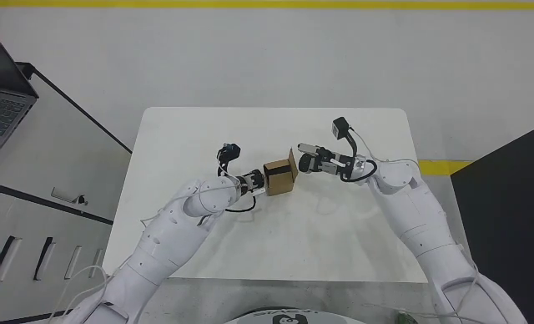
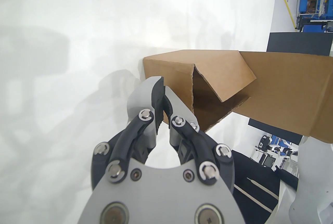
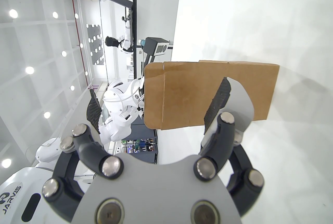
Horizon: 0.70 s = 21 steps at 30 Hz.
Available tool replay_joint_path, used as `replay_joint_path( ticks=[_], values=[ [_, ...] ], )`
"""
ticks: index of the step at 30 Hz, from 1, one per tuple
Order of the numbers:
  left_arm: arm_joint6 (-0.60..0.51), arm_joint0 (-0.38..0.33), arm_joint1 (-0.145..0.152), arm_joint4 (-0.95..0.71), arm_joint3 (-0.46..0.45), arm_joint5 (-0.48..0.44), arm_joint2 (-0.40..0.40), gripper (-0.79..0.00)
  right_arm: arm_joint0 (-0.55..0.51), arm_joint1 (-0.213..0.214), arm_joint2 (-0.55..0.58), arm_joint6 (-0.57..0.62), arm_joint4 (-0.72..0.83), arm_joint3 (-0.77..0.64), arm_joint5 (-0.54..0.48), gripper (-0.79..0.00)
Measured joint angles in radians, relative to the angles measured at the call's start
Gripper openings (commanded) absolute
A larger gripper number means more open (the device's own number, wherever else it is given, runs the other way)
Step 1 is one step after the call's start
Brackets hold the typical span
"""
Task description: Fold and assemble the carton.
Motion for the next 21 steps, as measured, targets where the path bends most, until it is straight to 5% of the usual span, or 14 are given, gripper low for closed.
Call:
replay_joint_path(
  ticks=[21],
  values=[
    [-0.009,0.009,-0.001,-0.031,0.004,-0.022,-0.016,-0.785,0.000,0.003,0.003,-0.010,-0.024,-0.019,0.010,0.000]
  ],
)
